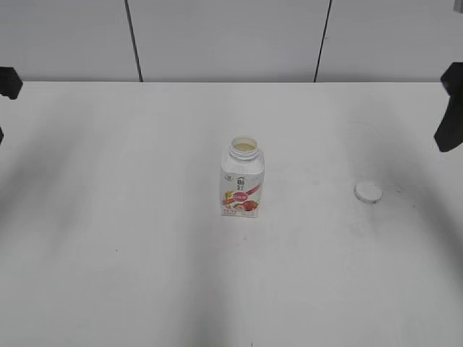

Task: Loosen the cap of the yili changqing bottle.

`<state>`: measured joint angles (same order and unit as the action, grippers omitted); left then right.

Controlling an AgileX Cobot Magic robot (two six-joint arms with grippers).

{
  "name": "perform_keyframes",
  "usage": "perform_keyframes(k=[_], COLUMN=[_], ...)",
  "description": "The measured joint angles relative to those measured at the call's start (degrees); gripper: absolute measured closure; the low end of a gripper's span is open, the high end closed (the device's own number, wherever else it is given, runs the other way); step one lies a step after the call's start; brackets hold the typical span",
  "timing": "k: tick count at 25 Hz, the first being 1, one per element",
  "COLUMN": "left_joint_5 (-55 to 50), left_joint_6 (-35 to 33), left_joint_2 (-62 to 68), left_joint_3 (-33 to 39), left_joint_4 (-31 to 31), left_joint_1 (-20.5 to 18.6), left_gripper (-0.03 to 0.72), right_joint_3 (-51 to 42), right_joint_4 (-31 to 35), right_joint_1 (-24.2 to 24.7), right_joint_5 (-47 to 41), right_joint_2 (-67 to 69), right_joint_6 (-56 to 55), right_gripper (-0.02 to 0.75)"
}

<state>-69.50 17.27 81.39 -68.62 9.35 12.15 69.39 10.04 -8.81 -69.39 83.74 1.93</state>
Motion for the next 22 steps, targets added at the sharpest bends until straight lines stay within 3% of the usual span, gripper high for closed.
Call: perform_keyframes(k=[5, 14, 22], left_joint_5=[-0.05, -0.39, -0.52], left_joint_6=[-1.03, -1.41, -6.97], left_joint_2=[-9.31, -31.63, -56.49], left_joint_3=[5.29, 19.79, 28.34], left_joint_4=[-3.58, -1.89, -1.62], left_joint_1=[0.0, 0.0, 0.0], left_gripper=[0.387, 0.408, 0.414], right_joint_3=[-3.28, -14.21, -24.15], right_joint_4=[0.15, 0.07, -2.79], right_joint_1=[0.0, 0.0, 0.0], right_joint_5=[-0.07, -0.26, -0.38], right_joint_2=[-9.87, -31.61, -51.29], right_joint_6=[-0.68, -0.76, 0.12], right_gripper=[0.259, 0.259, 0.259])
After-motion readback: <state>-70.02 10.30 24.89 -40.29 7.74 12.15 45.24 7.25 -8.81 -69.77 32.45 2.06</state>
